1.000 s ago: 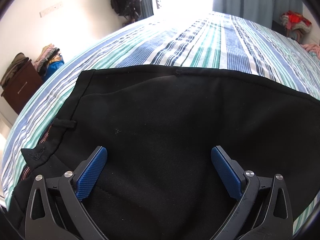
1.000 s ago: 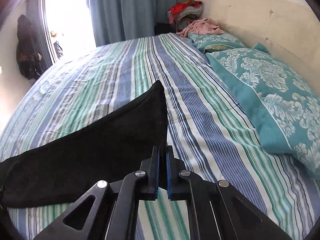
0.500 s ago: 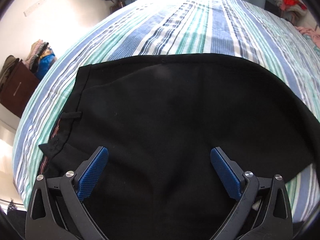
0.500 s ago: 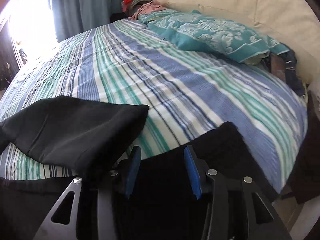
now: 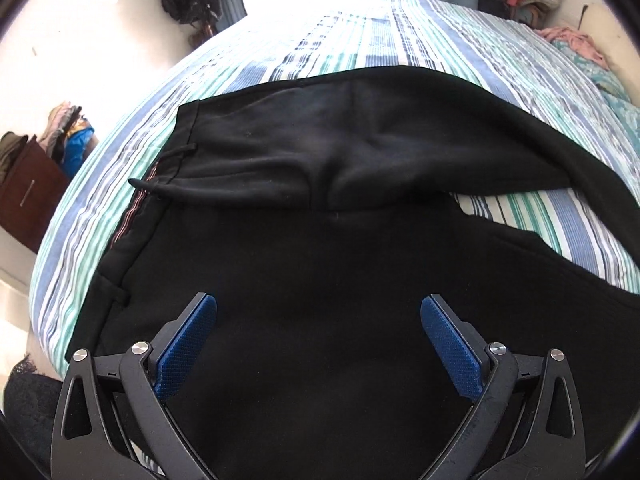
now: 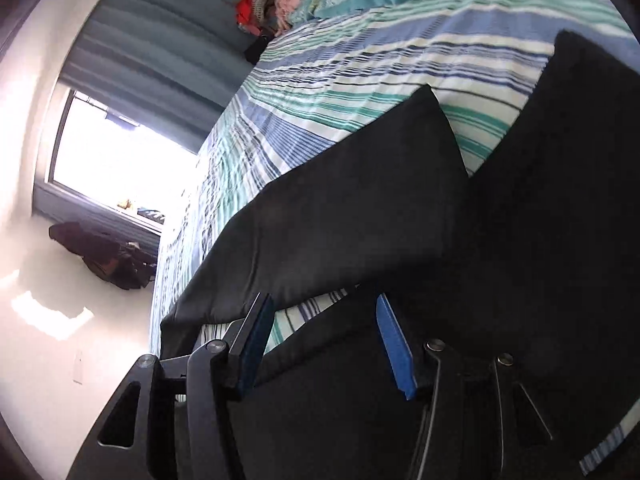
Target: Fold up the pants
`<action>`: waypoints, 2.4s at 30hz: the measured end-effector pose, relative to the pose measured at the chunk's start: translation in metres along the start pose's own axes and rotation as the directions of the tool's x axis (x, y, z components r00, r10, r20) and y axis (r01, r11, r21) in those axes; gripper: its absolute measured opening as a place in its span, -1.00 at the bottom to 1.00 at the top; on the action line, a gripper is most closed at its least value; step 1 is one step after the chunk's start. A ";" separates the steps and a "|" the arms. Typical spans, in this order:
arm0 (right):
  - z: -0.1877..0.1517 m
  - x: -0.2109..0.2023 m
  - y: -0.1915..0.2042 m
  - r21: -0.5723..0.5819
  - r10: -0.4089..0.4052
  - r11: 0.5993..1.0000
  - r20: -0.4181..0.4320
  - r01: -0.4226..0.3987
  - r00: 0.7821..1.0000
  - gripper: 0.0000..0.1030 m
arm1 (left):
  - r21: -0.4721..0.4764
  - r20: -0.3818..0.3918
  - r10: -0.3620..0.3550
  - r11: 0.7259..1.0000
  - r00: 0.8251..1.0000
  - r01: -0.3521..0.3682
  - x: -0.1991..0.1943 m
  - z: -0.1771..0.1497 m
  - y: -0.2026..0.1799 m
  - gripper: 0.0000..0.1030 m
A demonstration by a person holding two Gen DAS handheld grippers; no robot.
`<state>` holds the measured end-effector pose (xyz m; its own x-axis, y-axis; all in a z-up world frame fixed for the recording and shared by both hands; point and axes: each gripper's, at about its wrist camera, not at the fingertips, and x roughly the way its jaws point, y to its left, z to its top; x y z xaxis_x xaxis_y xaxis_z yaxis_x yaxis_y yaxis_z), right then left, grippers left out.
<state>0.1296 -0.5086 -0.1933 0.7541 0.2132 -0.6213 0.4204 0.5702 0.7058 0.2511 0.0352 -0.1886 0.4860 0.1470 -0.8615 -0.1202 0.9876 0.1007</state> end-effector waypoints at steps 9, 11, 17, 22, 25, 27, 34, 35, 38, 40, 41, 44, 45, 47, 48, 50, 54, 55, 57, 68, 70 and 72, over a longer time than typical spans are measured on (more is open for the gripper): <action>0.026 -0.002 -0.022 0.178 -0.106 0.981 0.140 0.081 0.984 -0.86 | 0.029 -0.061 -0.041 0.999 0.997 0.043 0.006 0.004 -0.012 0.99; 0.034 -0.012 -0.006 0.124 -0.072 0.991 0.151 0.054 0.986 -0.89 | 0.003 -0.057 -0.109 0.994 0.992 0.110 0.000 0.028 -0.010 0.99; 0.054 -0.072 0.081 -0.140 0.088 0.988 0.196 -0.061 0.977 -0.89 | -0.279 -0.089 -0.431 0.876 0.898 0.393 0.029 0.134 0.012 0.99; 0.061 -0.113 0.131 -0.240 0.209 0.957 0.194 -0.161 0.958 -0.89 | -0.411 -0.156 -0.458 0.836 0.875 0.364 0.090 0.180 0.010 0.98; 0.060 -0.135 0.152 -0.302 0.257 0.933 0.178 -0.196 0.950 -0.90 | -0.452 -0.163 -0.456 0.823 0.875 0.345 0.107 0.189 0.010 0.98; 0.056 -0.150 0.157 -0.332 0.276 0.920 0.165 -0.210 0.947 -0.90 | -0.480 -0.156 -0.463 0.807 0.873 0.343 0.112 0.192 0.013 0.98; 0.057 -0.179 0.146 -0.338 0.298 0.910 0.127 -0.241 0.946 -0.90 | -0.513 -0.201 -0.501 0.786 0.842 0.345 0.127 0.193 0.018 -0.92; 0.056 -0.179 0.142 -0.332 0.294 0.912 0.122 -0.241 0.948 -0.90 | -0.508 -0.180 -0.487 0.790 0.855 0.343 0.119 0.189 0.020 -0.92; 0.062 -0.172 0.127 -0.335 0.224 0.927 0.129 -0.170 0.966 -0.90 | -0.460 -0.108 -0.460 0.809 0.881 0.366 0.074 0.180 0.024 -0.92; 0.072 -0.167 0.111 -0.309 0.178 0.942 0.134 -0.130 0.975 -0.90 | -0.404 -0.022 -0.453 0.819 0.891 0.406 0.020 0.165 0.032 -0.90; 0.077 -0.166 0.103 -0.308 0.155 0.946 0.142 -0.105 0.978 -0.90 | -0.370 0.028 -0.446 0.826 0.894 0.424 -0.008 0.151 0.038 -0.86; 0.091 -0.166 0.067 -0.262 0.096 0.963 0.135 -0.058 0.986 -0.90 | -0.262 0.078 -0.378 0.885 0.922 0.385 -0.065 0.085 0.045 -0.73; 0.092 -0.163 0.051 -0.250 0.055 0.968 0.121 -0.023 0.991 -0.90 | -0.227 0.059 -0.346 0.909 0.936 0.350 -0.068 0.057 0.042 -0.73; 0.090 -0.146 0.010 -0.228 -0.061 0.971 0.070 0.076 0.996 -0.90 | -0.180 -0.026 -0.282 0.945 0.959 0.273 -0.056 0.003 0.033 -0.74; 0.086 -0.134 -0.014 -0.212 -0.132 0.968 0.030 0.136 0.991 -0.90 | -0.164 -0.076 -0.268 0.954 0.961 0.253 -0.046 -0.020 0.028 -0.75; 0.074 -0.113 -0.055 -0.200 -0.258 0.949 -0.046 0.244 0.965 -0.89 | -0.161 -0.132 -0.253 0.960 0.958 0.231 -0.037 -0.046 0.022 -0.79; 0.064 -0.108 -0.081 -0.191 -0.313 0.936 -0.071 0.296 0.947 -0.89 | -0.173 -0.137 -0.251 0.958 0.958 0.227 -0.045 -0.054 0.015 -0.79; 0.065 -0.112 -0.077 -0.218 -0.323 0.927 -0.049 0.306 0.945 -0.88 | -0.165 -0.135 -0.245 0.961 0.960 0.222 -0.048 -0.053 0.013 -0.79; 0.065 -0.110 -0.073 -0.268 -0.364 0.903 -0.058 0.337 0.930 -0.86 | -0.147 -0.135 -0.231 0.966 0.963 0.211 -0.051 -0.055 0.011 -0.79; 0.068 -0.102 -0.074 -0.343 -0.510 0.806 0.009 0.482 0.860 -0.85 | -0.013 -0.127 -0.149 0.989 0.981 0.148 -0.065 -0.067 -0.016 -0.82; 0.069 -0.098 -0.074 -0.362 -0.533 0.786 0.016 0.502 0.846 -0.85 | -0.012 -0.129 -0.138 0.990 0.982 0.138 -0.065 -0.066 -0.016 -0.82; 0.070 -0.096 -0.075 -0.375 -0.546 0.773 0.019 0.512 0.837 -0.86 | -0.005 -0.131 -0.130 0.991 0.983 0.131 -0.068 -0.066 -0.017 -0.82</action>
<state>0.0609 -0.6269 -0.1626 0.4113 -0.1478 -0.8994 0.5218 0.8472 0.0994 0.1629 0.0044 -0.1652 0.3800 0.0085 -0.9249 -0.0595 0.9981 -0.0152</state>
